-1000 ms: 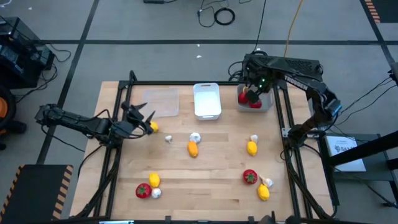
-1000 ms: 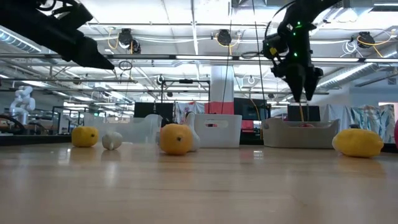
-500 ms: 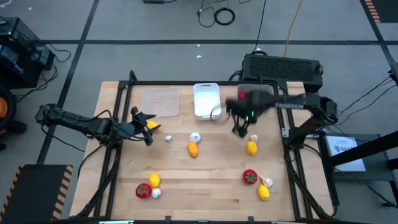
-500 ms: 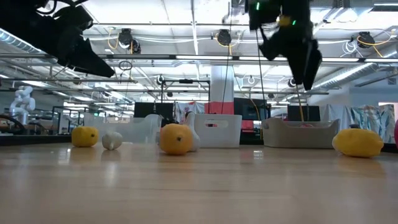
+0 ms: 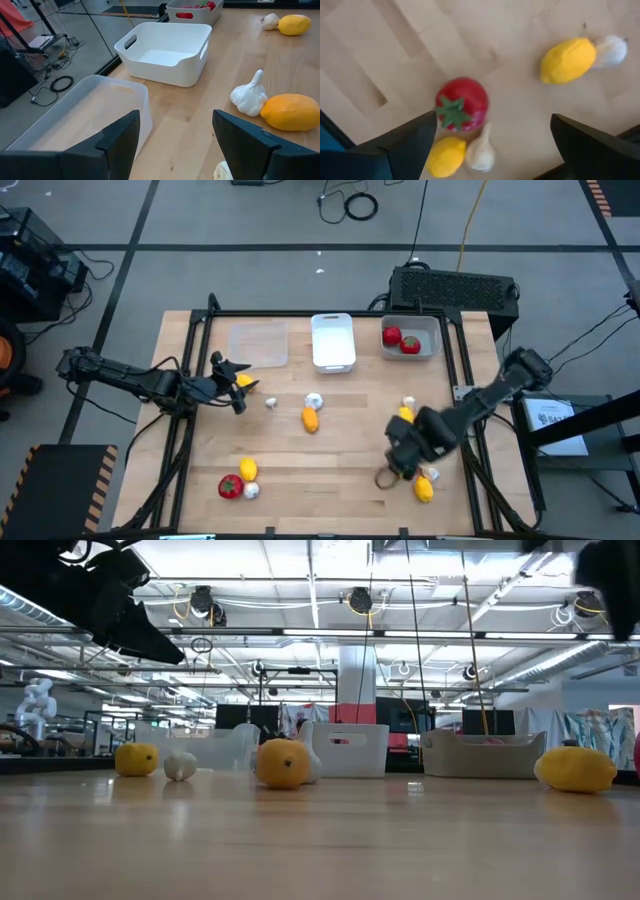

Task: Sort produce into baskets
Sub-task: Put the tomato into the gray bin

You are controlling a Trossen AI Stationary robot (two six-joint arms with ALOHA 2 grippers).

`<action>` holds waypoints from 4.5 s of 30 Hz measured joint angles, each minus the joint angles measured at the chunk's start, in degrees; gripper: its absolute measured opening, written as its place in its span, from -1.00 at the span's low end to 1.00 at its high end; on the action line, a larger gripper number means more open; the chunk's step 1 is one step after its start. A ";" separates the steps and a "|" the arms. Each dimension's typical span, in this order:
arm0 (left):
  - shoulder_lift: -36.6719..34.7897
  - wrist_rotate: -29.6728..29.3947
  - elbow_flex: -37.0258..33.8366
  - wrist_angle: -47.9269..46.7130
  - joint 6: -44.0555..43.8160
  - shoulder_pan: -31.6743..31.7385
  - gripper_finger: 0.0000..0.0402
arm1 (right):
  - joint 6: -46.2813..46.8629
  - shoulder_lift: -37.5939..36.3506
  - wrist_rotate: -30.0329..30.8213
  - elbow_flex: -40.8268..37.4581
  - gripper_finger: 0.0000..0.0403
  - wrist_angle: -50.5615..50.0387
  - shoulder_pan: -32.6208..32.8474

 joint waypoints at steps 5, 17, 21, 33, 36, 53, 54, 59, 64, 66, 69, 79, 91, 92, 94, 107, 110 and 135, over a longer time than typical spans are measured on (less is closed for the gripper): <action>0.00 -0.02 0.00 0.00 0.00 0.00 0.27 | 8.98 0.00 7.16 0.00 0.89 1.23 7.37; 0.00 -0.02 0.00 0.00 0.00 0.00 0.27 | 15.34 1.12 10.55 -0.02 0.89 7.78 14.38; 0.00 -0.02 0.00 0.00 -0.02 0.00 0.27 | 15.67 2.58 10.56 -0.02 0.89 7.85 14.36; 0.00 -0.02 0.02 0.01 -0.01 0.00 0.27 | 8.29 6.47 9.03 -0.02 0.89 8.44 14.06; -0.02 -0.02 0.02 0.00 -0.02 0.00 0.27 | 8.07 6.54 9.13 -0.02 0.89 8.47 14.03; 0.00 -0.02 0.02 0.01 -0.02 0.00 0.27 | -14.09 13.77 10.26 -0.07 0.89 7.61 12.74; -0.02 -0.02 0.02 0.00 -0.01 0.00 0.27 | -14.03 13.99 10.31 -0.07 0.89 7.57 12.31; 0.00 -0.02 0.02 0.53 -0.04 0.00 0.27 | -13.94 14.69 9.74 -0.07 0.89 6.71 10.48; -0.02 -0.02 0.04 1.57 -8.18 0.00 0.27 | -13.96 14.73 5.95 -0.07 0.89 6.22 8.20; -0.02 -0.02 0.04 1.60 -14.07 0.00 0.27 | -13.94 14.74 4.92 -0.07 0.89 6.23 7.46; -0.02 0.00 0.04 1.57 -18.18 0.00 0.27 | -14.07 15.01 3.59 -0.07 0.89 6.23 6.55; -0.02 12.49 -0.48 1.59 -15.09 -0.02 0.27 | -14.36 15.10 2.68 -0.81 0.89 5.60 4.72; -0.01 17.99 -0.50 1.62 -15.00 0.00 0.27 | -13.42 15.08 -2.90 -12.40 0.89 15.78 4.37; -0.02 17.99 -0.50 1.62 -15.00 0.00 0.27 | -13.40 15.08 -3.03 -12.93 0.89 16.20 4.37; -0.02 17.97 -0.50 1.62 -14.99 0.00 0.27 | -13.29 14.97 -3.29 -13.48 0.89 16.81 4.37; -0.02 17.97 -0.55 2.00 -14.99 0.00 0.27 | -15.09 14.99 -6.75 -13.55 0.71 16.99 2.04; -0.02 17.98 -0.55 2.10 -13.96 0.00 0.27 | -17.79 15.04 -6.80 -13.18 0.54 16.86 0.90; -0.01 18.99 1.23 2.03 -10.42 0.00 0.27 | -56.67 7.13 2.00 6.47 0.40 6.57 -28.32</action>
